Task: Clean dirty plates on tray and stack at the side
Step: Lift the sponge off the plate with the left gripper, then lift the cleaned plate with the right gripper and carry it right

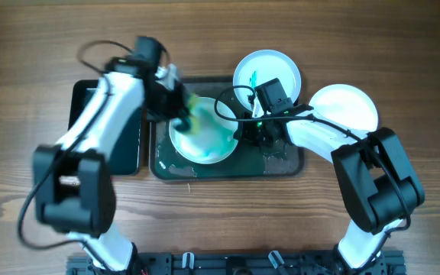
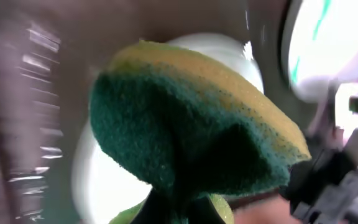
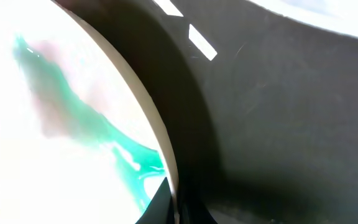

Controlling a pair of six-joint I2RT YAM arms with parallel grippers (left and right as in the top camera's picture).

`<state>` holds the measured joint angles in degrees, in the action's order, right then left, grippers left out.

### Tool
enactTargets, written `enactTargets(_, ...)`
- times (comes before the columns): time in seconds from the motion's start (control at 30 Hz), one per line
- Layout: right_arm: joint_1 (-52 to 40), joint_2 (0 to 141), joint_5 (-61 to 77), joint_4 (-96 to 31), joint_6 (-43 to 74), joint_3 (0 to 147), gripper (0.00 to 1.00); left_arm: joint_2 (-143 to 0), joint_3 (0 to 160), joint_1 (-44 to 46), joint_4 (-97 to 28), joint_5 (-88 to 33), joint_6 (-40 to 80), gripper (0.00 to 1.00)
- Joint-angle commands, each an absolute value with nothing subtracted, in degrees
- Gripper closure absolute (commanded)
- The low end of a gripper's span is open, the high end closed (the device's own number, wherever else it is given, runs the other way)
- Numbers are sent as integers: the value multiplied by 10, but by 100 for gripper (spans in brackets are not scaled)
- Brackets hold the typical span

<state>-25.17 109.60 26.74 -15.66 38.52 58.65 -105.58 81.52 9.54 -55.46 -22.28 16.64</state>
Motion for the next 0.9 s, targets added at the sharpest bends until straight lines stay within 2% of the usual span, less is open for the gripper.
enactTargets(0.0, -255, 1075, 216, -171, 389, 590, 96, -1019, 830, 51, -556, -147, 187, 96)
enactTargets(0.3, -317, 904, -110, -313, 292, 603, 96, -1020, 829, 43, -561, -147, 186, 96)
enactTargets(0.57, -369, 854, -336, -421, 250, 662, 96, -1020, 828, 43, -560, -146, 186, 96)
enactTargets(0.77, -427, 854, -498, -434, 187, 699, 96, -1020, 828, 43, -560, -146, 186, 96)
enactTargets(0.87, -489, 854, -647, -406, 133, 701, 96, -1020, 828, 43, -560, -147, 186, 96)
